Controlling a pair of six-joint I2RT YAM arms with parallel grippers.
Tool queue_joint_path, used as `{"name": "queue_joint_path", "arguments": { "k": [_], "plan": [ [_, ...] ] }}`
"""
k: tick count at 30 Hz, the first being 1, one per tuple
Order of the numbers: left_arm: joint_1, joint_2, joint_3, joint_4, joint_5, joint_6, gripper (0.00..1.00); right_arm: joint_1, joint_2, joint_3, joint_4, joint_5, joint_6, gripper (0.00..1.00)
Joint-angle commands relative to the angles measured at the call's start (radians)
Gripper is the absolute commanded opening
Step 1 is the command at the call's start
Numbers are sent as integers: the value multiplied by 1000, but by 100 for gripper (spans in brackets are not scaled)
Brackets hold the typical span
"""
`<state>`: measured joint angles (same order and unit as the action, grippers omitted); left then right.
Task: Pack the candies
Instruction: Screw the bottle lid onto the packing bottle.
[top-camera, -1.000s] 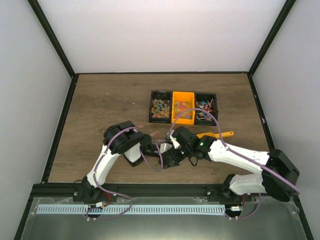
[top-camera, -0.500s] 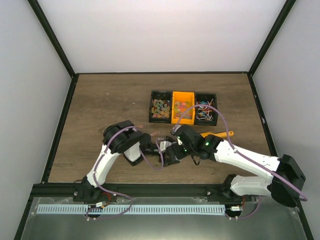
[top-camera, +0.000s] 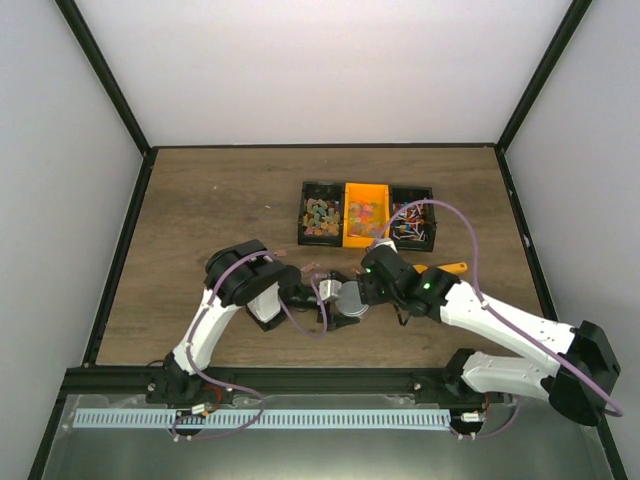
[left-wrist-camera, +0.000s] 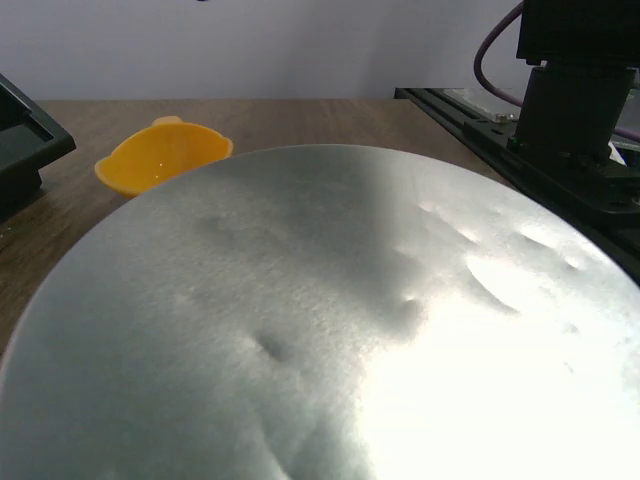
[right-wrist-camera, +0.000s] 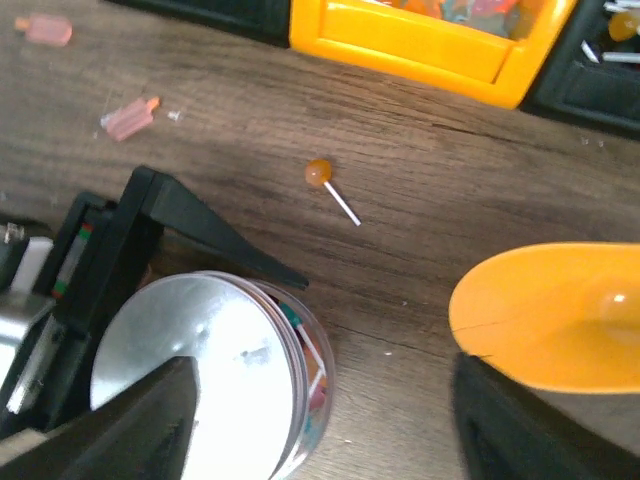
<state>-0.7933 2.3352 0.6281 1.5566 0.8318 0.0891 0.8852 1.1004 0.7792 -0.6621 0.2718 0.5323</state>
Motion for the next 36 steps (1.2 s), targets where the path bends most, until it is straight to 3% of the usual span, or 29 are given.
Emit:
{"name": "queue_joint_path", "arguments": {
  "k": [1, 4, 5, 11, 16, 36],
  "plan": [
    [14, 161, -105, 216, 15, -155, 97, 0, 20, 14, 16, 56, 31, 54],
    [15, 159, -109, 217, 15, -155, 97, 1, 41, 15, 38, 21, 42, 25],
    [15, 160, -110, 217, 16, -155, 97, 1, 32, 9, 58, 2, 34, 22],
    [16, 166, -110, 217, 15, -154, 97, 1, -12, -46, 259, -298, -30, 20],
    [22, 159, -116, 217, 18, -151, 97, 4, 45, -47, 294, -375, -29, 20],
    [53, 37, -260, 216, -21, -55, 100, 3, 9, -40, 257, -254, -7, 22]
  ]
}}
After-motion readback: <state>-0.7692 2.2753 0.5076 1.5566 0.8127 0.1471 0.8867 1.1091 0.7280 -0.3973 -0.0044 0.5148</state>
